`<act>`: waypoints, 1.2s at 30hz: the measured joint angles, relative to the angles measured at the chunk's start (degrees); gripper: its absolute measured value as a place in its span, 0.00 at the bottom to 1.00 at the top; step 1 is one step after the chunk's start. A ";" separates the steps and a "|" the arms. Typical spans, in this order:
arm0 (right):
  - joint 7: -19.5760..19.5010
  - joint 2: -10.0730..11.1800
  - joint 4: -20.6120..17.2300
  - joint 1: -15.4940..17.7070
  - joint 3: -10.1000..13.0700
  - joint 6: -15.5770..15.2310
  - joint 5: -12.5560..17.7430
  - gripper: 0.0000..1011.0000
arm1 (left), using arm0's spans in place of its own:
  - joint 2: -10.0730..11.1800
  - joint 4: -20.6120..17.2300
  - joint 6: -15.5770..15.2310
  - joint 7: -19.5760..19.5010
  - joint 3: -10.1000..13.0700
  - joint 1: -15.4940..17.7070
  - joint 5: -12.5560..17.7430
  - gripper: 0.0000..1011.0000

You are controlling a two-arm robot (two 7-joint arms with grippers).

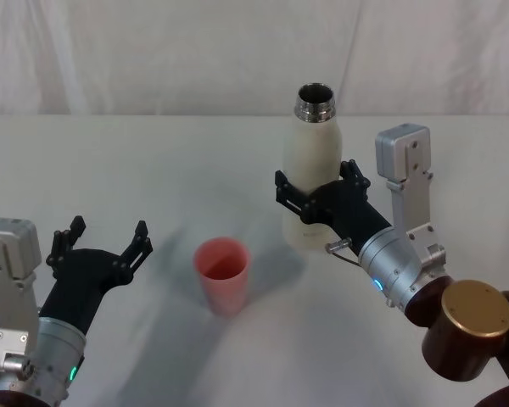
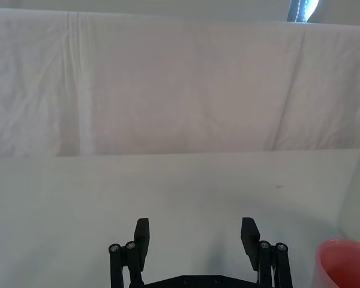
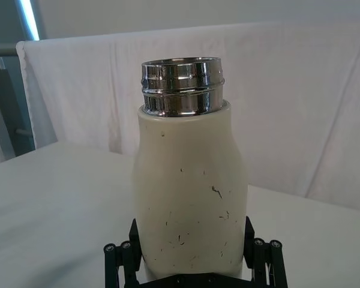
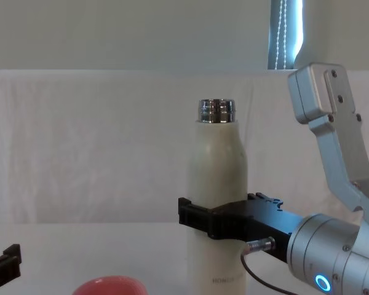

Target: Grasp the thermos with one hand and pour water into the cup lid.

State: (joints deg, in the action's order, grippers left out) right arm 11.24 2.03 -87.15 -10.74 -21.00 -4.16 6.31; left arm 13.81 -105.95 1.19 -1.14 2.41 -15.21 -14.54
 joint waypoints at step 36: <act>-0.04 -0.10 0.32 -0.01 0.14 0.18 -0.03 0.95 | 0.00 0.00 0.00 0.00 0.00 0.00 0.00 0.99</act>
State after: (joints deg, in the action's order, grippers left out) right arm 11.19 1.93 -86.83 -10.75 -20.86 -3.99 6.28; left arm 13.80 -105.95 1.19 -1.14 2.41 -15.21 -14.54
